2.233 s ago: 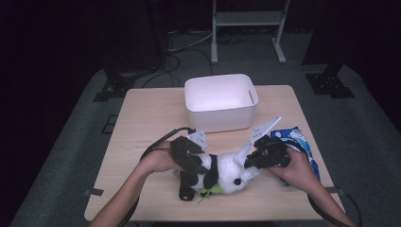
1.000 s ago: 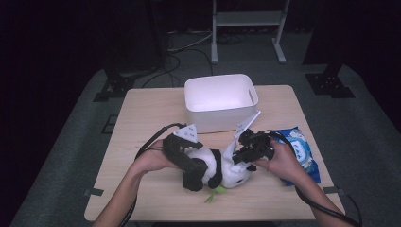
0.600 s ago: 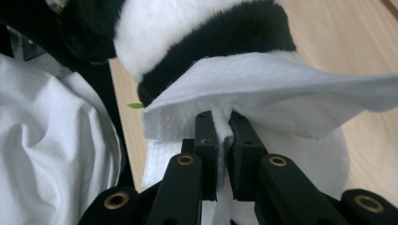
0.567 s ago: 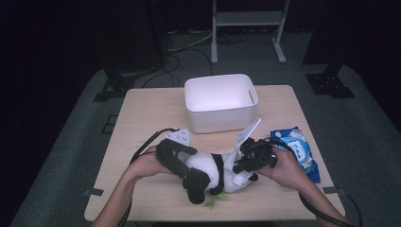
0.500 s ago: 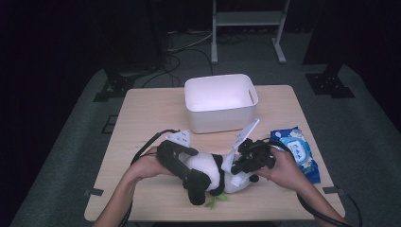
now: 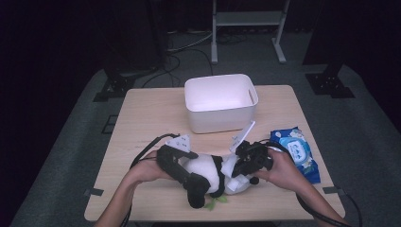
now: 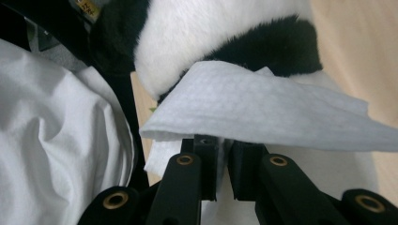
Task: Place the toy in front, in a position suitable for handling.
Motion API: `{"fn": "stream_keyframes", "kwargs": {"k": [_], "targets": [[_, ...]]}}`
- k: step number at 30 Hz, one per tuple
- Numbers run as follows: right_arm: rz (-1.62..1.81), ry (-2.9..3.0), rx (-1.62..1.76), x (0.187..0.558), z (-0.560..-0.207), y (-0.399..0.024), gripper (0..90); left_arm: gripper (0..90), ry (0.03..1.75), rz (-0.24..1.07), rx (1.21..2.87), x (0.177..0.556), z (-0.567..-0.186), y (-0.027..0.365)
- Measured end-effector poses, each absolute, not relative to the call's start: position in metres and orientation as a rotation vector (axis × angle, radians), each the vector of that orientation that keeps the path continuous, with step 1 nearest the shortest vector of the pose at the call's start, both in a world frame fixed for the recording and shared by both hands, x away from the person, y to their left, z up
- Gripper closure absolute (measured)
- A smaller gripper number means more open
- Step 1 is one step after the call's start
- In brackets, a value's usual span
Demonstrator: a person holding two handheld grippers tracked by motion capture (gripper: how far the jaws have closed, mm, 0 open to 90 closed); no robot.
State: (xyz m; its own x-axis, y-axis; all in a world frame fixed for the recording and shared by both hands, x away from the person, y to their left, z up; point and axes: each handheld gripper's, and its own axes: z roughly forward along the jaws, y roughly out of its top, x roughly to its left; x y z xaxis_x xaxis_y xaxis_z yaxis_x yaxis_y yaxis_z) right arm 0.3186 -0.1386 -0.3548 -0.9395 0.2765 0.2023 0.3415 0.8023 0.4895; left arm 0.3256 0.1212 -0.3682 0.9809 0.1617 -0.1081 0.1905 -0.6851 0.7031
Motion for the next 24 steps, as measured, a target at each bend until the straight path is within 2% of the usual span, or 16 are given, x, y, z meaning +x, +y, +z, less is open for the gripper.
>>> {"fn": "stream_keyframes", "kwargs": {"k": [4, 8, 14, 20, 24], "targets": [[-0.768, -2.862, -0.477, 0.316, -0.365, -0.135, 82.9, 20.5, 0.232, -0.06, 2.35, 0.323, -0.359, 0.117], [-0.745, -2.854, -0.466, 0.312, -0.367, -0.133, 83.0, 15.4, 0.285, -0.085, 2.377, 0.329, -0.358, 0.113], [-0.745, -2.815, -0.443, 0.311, -0.373, -0.131, 83.2, 1.6, 0.375, -0.209, 2.437, 0.34, -0.378, 0.108], [-0.746, -2.827, -0.439, 0.308, -0.377, -0.127, 83.5, 5.9, 0.321, -0.135, 2.475, 0.338, -0.379, 0.104], [-0.733, -2.818, -0.437, 0.307, -0.381, -0.124, 83.5, 15.9, 0.271, -0.085, 2.498, 0.333, -0.381, 0.102]]}}
